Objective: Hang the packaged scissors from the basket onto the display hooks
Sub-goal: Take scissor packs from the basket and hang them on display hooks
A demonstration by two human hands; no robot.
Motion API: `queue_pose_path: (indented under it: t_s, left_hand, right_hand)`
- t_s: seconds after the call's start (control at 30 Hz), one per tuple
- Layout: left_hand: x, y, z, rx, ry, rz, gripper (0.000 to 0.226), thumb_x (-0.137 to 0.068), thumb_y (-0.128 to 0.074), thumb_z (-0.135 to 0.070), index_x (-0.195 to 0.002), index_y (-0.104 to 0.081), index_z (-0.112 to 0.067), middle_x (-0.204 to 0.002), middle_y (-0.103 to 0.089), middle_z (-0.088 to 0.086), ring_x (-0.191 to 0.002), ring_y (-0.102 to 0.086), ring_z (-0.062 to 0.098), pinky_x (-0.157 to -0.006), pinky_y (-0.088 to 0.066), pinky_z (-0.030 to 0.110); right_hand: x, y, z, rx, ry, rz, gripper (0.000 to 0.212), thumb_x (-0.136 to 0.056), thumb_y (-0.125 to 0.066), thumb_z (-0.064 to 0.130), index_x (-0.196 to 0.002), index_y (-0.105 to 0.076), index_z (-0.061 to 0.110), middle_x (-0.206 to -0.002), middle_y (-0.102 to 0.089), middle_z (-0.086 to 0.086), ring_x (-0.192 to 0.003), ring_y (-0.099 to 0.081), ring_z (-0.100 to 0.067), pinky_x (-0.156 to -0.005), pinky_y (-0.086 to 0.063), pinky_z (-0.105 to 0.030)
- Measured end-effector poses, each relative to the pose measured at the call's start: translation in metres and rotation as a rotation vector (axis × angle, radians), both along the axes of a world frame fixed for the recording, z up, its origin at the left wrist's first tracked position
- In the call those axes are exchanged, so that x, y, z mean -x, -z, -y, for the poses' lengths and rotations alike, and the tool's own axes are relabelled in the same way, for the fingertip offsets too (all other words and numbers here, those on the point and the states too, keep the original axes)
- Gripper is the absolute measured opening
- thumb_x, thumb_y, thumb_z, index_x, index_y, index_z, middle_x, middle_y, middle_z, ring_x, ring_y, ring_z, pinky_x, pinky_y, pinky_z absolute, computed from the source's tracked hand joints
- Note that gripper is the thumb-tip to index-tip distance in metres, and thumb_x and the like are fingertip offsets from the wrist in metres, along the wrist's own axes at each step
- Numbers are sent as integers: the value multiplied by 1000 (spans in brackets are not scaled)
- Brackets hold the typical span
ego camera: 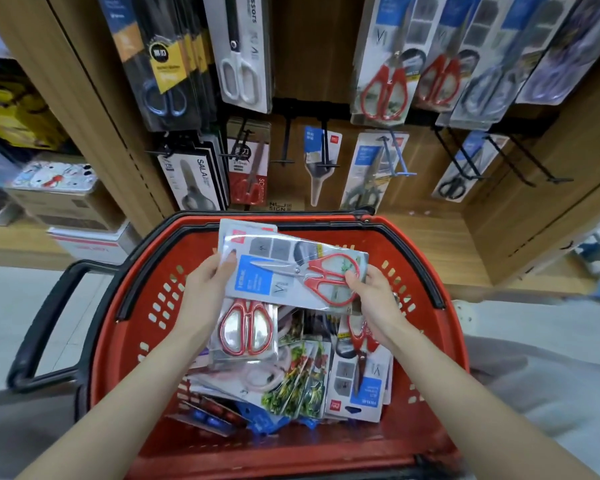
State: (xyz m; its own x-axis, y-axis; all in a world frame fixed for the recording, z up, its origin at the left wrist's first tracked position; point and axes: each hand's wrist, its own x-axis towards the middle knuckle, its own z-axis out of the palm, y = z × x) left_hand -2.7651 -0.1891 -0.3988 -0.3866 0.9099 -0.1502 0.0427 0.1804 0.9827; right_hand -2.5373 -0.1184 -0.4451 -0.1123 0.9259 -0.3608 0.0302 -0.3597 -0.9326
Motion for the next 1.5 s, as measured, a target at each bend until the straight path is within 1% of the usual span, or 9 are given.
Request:
queue_pose_path:
  t_s: [0.23, 0.33, 0.5, 0.77, 1.0, 1.1, 1.2, 1.33, 1.5]
  left_hand:
    - [-7, -13, -6, -22, -9, -167, 32, -84, -51, -36, -110, -63, -22, -107, -68, 0, -100, -64, 20, -86, -52, 42]
    - [-9, -27, -10, -54, -30, -163, 8, -87, -57, -30, -86, -64, -27, -88, -69, 1, -85, -66, 20, -76, -50, 40]
    - [-18, -49, -22, -88, 78, -224, 19, -96, -53, -30, -90, -66, -17, -86, -71, 8, -82, -69, 26, -74, -53, 45]
    - [-47, -92, -54, -145, 336, -312, 22, -96, -52, -26, -97, -63, -7, -94, -71, -2, -85, -69, 14, -77, -56, 48]
    - [-67, -107, -97, -287, 258, -472, 4, -89, -62, -23, -91, -66, -25, -92, -67, -14, -88, -63, 11, -79, -51, 33]
    - [-69, -115, -114, -326, 164, -455, 21, -93, -54, -13, -97, -63, -31, -85, -65, -12, -67, -54, 8, -57, -38, 10]
    - [-66, -122, -125, -385, 160, -455, 40, -94, -48, -6, -106, -53, -43, -92, -61, -22, -58, -48, 16, -51, -38, 13]
    - [-65, -126, -137, -364, 164, -411, 56, -95, -50, -13, -136, -34, -47, -91, -66, -7, -77, -62, 28, -69, -50, 36]
    - [-64, -122, -155, -335, 157, -450, 26, -94, -54, -13, -116, -56, -27, -107, -65, -10, -98, -61, 4, -72, -45, 18]
  right_hand:
    - [-6, -12, 14, -75, -141, 117, 9, -97, -51, 20, -105, -54, 24, -107, -66, -2, -98, -65, -15, -85, -53, -27]
    - [-9, -15, 20, -56, -247, 209, 8, -97, -52, 24, -104, -55, 23, -98, -65, 5, -97, -63, -10, -96, -49, -33]
    - [-11, -39, 14, -331, -188, 519, 71, -91, -58, 33, -148, -21, 10, -148, -33, -2, -138, -31, -16, -113, -29, -32]
    - [-3, -114, -19, -495, -18, 324, 31, -85, -68, 29, -106, -47, 18, -90, -61, 4, -79, -59, -8, -61, -46, -8]
    - [-18, -135, -42, -468, 3, 299, 37, -82, -71, 19, -110, -47, 21, -87, -70, 4, -78, -68, -9, -62, -53, -21]
    - [-34, -148, -59, -539, 66, 315, 10, -88, -64, 13, -88, -60, 22, -90, -71, 4, -82, -70, -14, -68, -57, -36]
    - [-50, -168, -84, -628, 168, 385, 8, -92, -57, 13, -87, -60, 19, -92, -70, -4, -86, -68, -20, -73, -55, -38]
    - [-56, -197, -126, -736, 273, 400, 17, -95, -51, 14, -98, -58, -1, -101, -62, -28, -92, -59, -40, -82, -49, -52]
    - [-39, -229, -168, -800, 306, 349, 17, -97, -47, 16, -102, -58, 5, -101, -64, -14, -88, -60, -25, -76, -50, -38]
